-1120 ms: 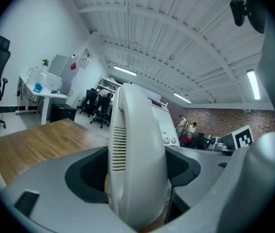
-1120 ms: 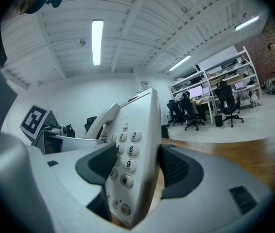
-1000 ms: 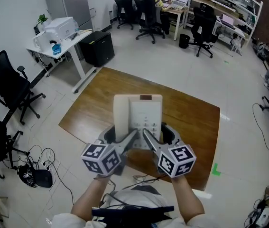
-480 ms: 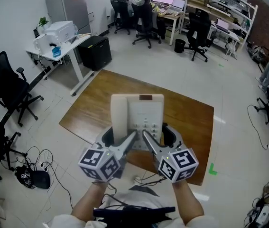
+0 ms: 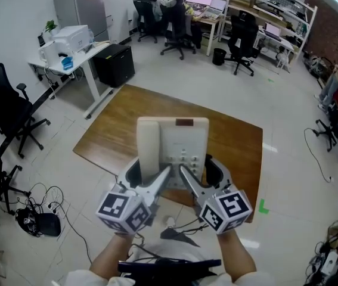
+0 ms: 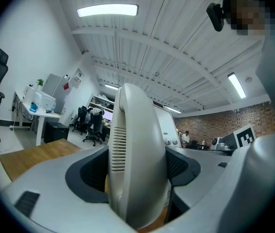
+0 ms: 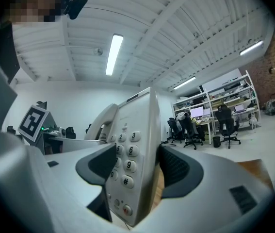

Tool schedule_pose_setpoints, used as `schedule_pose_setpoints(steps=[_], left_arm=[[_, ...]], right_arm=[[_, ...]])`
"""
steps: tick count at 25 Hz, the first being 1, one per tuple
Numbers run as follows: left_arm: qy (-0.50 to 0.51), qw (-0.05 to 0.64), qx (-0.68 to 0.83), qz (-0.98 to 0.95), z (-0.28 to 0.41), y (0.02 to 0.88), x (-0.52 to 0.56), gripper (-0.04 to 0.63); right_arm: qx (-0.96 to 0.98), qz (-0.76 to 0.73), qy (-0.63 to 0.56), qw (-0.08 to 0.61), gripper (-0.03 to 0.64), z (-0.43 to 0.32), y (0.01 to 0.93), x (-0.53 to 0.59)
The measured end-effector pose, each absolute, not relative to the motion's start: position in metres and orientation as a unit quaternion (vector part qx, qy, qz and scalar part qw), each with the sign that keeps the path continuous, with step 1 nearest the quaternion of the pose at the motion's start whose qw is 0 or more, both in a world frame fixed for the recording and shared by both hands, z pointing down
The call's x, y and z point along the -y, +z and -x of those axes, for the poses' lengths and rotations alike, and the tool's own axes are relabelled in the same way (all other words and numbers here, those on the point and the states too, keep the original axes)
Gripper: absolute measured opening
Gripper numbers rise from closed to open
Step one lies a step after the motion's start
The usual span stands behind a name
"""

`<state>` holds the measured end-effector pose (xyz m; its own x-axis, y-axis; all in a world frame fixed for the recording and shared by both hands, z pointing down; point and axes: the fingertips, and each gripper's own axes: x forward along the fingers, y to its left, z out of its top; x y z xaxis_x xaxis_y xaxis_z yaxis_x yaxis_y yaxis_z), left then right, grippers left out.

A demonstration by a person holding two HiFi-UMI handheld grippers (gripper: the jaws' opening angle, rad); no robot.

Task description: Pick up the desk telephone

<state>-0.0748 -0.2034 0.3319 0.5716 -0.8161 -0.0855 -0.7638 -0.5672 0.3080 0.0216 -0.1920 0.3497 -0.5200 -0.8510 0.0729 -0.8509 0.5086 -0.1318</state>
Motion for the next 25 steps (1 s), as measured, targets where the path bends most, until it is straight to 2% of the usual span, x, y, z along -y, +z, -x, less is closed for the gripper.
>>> schedule_pose_setpoints(steps=[25], left_arm=[[-0.107,0.131,0.455,-0.874,0.099,0.337,0.195,0.327]], right_arm=[[-0.867,0.490,-0.085,-0.004,0.288,0.002,0.355,0.184]])
